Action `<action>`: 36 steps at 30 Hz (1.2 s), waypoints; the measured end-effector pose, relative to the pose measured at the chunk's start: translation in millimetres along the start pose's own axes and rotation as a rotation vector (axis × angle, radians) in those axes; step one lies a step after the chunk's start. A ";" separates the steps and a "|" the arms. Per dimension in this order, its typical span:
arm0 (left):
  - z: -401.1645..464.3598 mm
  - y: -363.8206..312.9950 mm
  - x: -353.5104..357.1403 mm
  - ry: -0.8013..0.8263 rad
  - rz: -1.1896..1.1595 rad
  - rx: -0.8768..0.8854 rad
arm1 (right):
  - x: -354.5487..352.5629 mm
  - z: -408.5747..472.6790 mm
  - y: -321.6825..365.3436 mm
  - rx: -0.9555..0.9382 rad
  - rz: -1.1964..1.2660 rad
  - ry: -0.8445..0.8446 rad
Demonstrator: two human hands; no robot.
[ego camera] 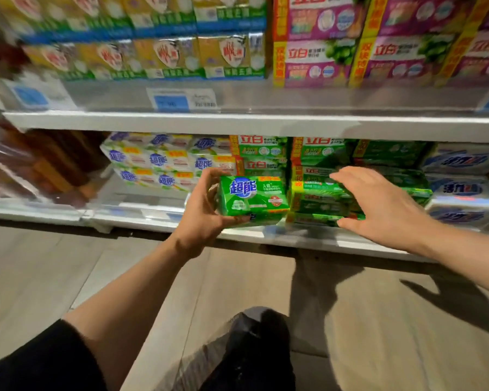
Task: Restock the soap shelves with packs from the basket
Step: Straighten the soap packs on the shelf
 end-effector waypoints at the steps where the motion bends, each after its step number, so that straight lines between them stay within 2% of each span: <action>1: 7.9 -1.0 -4.6 -0.019 0.107 0.037 | 2.8 2.0 -1.7 -0.020 -0.026 0.017; 5: 38.8 -2.2 -7.0 -0.173 0.727 0.443 | 17.4 5.9 -6.5 -0.073 -0.122 0.052; 8: 45.5 9.1 -2.4 -0.124 1.008 0.644 | 26.7 9.2 -8.8 -0.056 -0.154 0.016; 12: 46.1 34.6 2.5 -0.073 1.123 0.706 | 37.3 7.3 -12.4 -0.037 -0.199 0.010; 17: 64.4 44.5 0.8 -0.056 1.154 0.713 | 44.7 4.5 -16.5 -0.049 -0.267 0.013; 19: 67.1 40.5 2.6 -0.028 1.160 0.689 | 45.7 4.5 -15.4 -0.042 -0.287 0.005; 25: 59.1 22.0 9.4 -0.022 1.063 0.302 | 48.9 3.1 -17.5 -0.064 -0.287 -0.011; 30: 72.0 2.3 15.6 -0.027 1.174 0.199 | 51.7 2.8 -19.7 -0.089 -0.293 -0.043; 33: 77.3 2.9 10.0 -0.040 1.001 0.168 | 53.4 2.7 -21.0 -0.088 -0.294 -0.059; 36: 79.4 7.5 2.4 0.028 0.780 0.078 | 55.2 2.4 -21.2 -0.093 -0.299 -0.080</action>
Point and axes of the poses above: each hand's wrist, its own z-axis towards the middle knuckle, its own x-axis out of the palm, y = z × x, the point moved 2 cm from there along z, towards the middle knuckle, and after that the axes turned 10 degrees about -x, right-handed, at the moved point
